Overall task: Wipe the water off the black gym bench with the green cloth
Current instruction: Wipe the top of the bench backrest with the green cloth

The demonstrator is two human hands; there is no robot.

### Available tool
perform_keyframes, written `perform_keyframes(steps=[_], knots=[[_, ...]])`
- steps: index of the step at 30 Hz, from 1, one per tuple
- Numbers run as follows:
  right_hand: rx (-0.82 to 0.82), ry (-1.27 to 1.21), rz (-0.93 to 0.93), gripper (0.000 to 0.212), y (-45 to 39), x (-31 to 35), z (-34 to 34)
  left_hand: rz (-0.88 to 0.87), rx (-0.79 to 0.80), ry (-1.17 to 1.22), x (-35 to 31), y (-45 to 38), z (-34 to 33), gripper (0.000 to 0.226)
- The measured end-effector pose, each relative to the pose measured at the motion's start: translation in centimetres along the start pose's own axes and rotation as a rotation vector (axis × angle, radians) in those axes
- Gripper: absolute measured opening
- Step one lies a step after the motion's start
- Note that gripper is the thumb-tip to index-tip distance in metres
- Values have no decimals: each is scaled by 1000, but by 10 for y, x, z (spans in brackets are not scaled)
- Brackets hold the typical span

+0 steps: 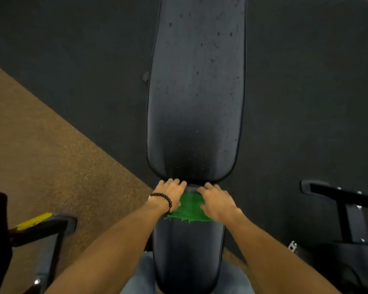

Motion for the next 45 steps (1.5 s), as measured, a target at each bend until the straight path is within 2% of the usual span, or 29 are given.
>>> perform_keyframes(steps=[3, 7, 9, 11, 14, 19, 24, 27, 28, 30, 32, 34, 36, 39, 42, 45], knots=[[-7, 61, -41, 53, -5, 6, -13, 40, 0, 11, 3, -3, -9, 56], [11, 29, -74, 44, -5, 9, -4, 46, 4, 27, 8, -2, -4, 40], [58, -83, -39, 35, 6, 7, 15, 18, 26, 99, 10, 10, 6, 33], [105, -301, -16, 16, 19, 1, 42, -6, 31, 236, 11, 25, 27, 23], [24, -554, 8, 19, 34, -10, 91, -16, 19, 555, 16, 44, 77, 27], [-266, -746, 98, 11, 79, -23, 217, -39, -215, 710, 24, 84, 212, 23], [-485, -1104, 236, 6, 120, -23, 330, -55, -482, 1172, 34, 119, 329, 24], [-484, -1345, 306, 18, 138, -14, 372, -142, -616, 1490, 32, 139, 385, 14], [-477, -1396, 340, 24, 139, -11, 392, -167, -662, 1511, 36, 141, 411, 10], [-500, -1411, 331, 26, 137, -2, 415, -164, -684, 1396, 37, 146, 443, 13], [-606, -1321, 303, 18, 125, 8, 442, -164, -662, 1289, 49, 144, 474, 16], [-699, -1159, 291, 9, 111, 20, 471, -184, -714, 1214, 71, 138, 505, 16], [-733, -1014, 292, 23, 104, 38, 497, -221, -759, 1162, 97, 133, 538, 16], [-773, -895, 339, 56, 95, 65, 527, -257, -757, 1102, 129, 127, 581, 21], [-836, -902, 367, 85, 80, 92, 550, -287, -654, 1055, 154, 119, 615, 29], [-984, -915, 331, 109, 71, 109, 569, -332, -568, 977, 161, 115, 644, 26]])
Point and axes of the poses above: each hand's wrist, its own y-axis away from the middle knuckle, its own z-axis out of the back of the hand, x = y × z, the point moved 2 cm from there along -y, towards the middle knuckle, and after that the axes turned 6 degrees about x, right-handed, at the moved point
